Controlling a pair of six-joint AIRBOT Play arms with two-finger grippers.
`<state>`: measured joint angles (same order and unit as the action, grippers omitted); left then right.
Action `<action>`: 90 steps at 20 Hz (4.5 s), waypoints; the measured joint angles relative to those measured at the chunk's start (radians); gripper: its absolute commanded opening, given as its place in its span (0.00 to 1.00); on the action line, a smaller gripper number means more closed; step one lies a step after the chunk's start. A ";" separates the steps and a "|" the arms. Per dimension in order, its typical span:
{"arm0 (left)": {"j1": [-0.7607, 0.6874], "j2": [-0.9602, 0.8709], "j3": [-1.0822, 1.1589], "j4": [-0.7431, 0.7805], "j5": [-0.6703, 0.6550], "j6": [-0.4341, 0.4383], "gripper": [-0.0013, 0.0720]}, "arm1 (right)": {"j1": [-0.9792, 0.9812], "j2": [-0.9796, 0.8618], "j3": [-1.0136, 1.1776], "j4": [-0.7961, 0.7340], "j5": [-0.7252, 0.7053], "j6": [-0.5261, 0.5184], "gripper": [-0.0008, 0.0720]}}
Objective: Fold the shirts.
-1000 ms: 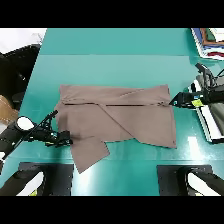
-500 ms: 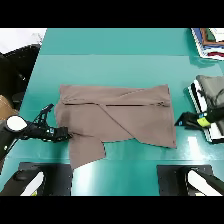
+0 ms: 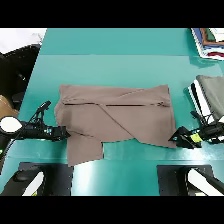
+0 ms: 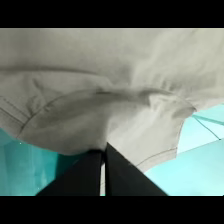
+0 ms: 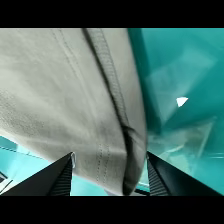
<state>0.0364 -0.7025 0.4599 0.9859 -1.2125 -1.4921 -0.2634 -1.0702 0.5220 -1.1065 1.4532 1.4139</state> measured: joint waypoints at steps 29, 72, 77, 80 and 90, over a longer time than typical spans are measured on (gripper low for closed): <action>-0.001 -0.356 0.486 0.254 0.017 -0.027 0.05 | 0.320 -0.258 0.682 -0.197 0.037 0.033 0.03; -0.567 -0.978 0.897 -0.010 0.259 -0.027 0.05 | 0.399 -0.252 0.903 0.277 -0.046 -0.085 0.03; -0.589 -1.028 0.909 -0.038 0.305 -0.027 0.05 | 0.535 -0.272 1.052 0.287 -0.033 -0.027 0.03; -0.593 -1.044 0.912 -0.057 0.339 -0.027 0.05 | 0.607 -0.298 1.108 0.315 -0.035 -0.014 0.03; -0.340 -0.794 0.955 0.096 0.229 -0.025 0.05 | 0.841 -0.389 1.200 0.352 -0.135 -0.009 0.03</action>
<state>-0.3031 -1.4967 1.4147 1.0821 -0.9836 -1.5169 0.5774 -1.4593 1.7218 -0.7544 1.3186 1.4052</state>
